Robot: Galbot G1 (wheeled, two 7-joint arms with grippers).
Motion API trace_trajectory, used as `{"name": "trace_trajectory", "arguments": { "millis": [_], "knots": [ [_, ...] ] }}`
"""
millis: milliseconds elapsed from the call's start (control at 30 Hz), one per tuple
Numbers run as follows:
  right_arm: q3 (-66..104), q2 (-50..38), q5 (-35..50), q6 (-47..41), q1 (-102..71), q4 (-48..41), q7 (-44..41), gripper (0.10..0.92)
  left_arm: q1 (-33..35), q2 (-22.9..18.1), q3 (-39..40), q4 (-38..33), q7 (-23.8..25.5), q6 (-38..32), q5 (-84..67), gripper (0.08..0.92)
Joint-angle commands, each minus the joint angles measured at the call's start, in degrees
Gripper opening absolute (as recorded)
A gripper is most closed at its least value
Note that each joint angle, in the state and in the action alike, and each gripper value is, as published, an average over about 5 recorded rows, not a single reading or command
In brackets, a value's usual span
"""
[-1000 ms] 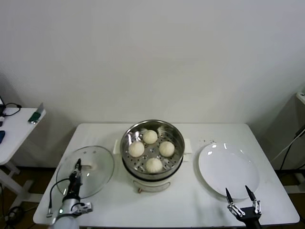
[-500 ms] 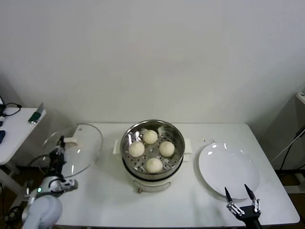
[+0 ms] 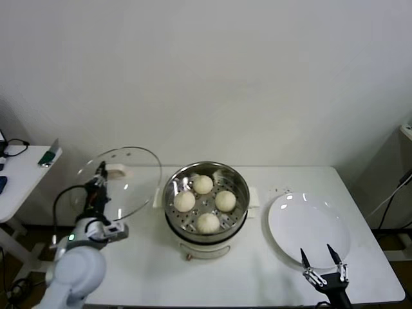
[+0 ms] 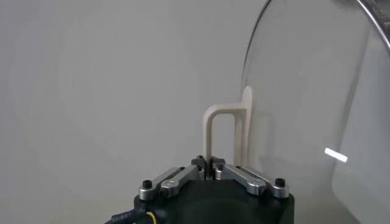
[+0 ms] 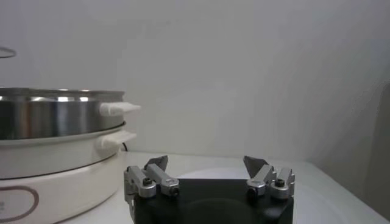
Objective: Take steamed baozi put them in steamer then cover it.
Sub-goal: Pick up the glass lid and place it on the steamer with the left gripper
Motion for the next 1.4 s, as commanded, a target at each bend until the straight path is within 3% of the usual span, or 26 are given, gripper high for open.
{"name": "trace_trajectory", "arguments": {
  "millis": [33, 300, 867, 1400],
  "knots": [
    [-0.45, 0.2, -0.33, -0.16, 1.34, -1.09, 0.19, 0.823, -4.63, -8.51, 15.97, -5.28, 8.82, 5.83, 15.11, 0.139],
    [-0.86, 0.81, -0.34, -0.12, 2.81, -2.3, 0.48, 0.823, -7.82, -17.25, 22.92, -0.74, 11.17, 6.41, 23.79, 0.139],
    [-0.56, -0.27, 1.1, 1.16, 3.33, -3.74, 0.74, 0.823, -8.19, -32.84, 29.65, 8.77, 9.51, 4.85, 34.51, 0.139],
    [-0.47, -0.8, 1.65, 2.1, 2.88, -3.91, 0.89, 0.823, -7.5, -33.62, 27.78, 15.64, 6.69, 5.87, 37.28, 0.139]
  ]
}}
